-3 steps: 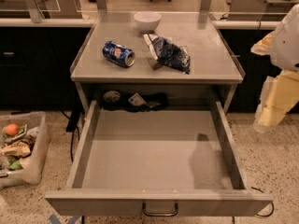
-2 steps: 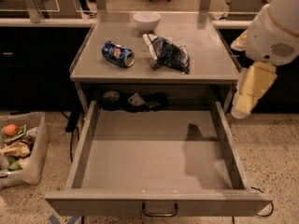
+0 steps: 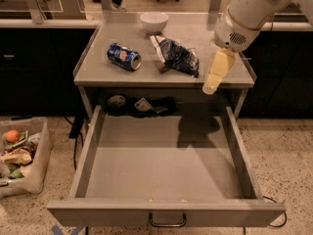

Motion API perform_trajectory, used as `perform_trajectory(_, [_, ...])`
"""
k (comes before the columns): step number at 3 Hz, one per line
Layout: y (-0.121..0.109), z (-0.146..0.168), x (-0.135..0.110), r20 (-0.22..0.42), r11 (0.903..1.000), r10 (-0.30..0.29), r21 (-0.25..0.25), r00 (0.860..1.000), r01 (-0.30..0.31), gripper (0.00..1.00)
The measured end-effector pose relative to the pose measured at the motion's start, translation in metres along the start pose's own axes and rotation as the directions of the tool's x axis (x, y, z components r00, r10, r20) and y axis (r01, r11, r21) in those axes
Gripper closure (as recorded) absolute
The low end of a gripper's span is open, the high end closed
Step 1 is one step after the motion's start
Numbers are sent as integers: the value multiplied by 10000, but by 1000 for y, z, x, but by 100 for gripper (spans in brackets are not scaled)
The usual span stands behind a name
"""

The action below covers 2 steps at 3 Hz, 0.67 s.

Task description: Place blue chip bag into top drawer

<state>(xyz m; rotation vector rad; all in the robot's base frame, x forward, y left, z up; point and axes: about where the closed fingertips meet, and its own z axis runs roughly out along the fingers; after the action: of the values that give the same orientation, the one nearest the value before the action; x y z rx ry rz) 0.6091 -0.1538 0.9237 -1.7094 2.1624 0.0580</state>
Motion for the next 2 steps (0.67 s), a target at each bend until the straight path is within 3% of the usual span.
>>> perform_trajectory(2, [-8, 0, -1, 112, 9996, 145, 226, 9998, -147, 0])
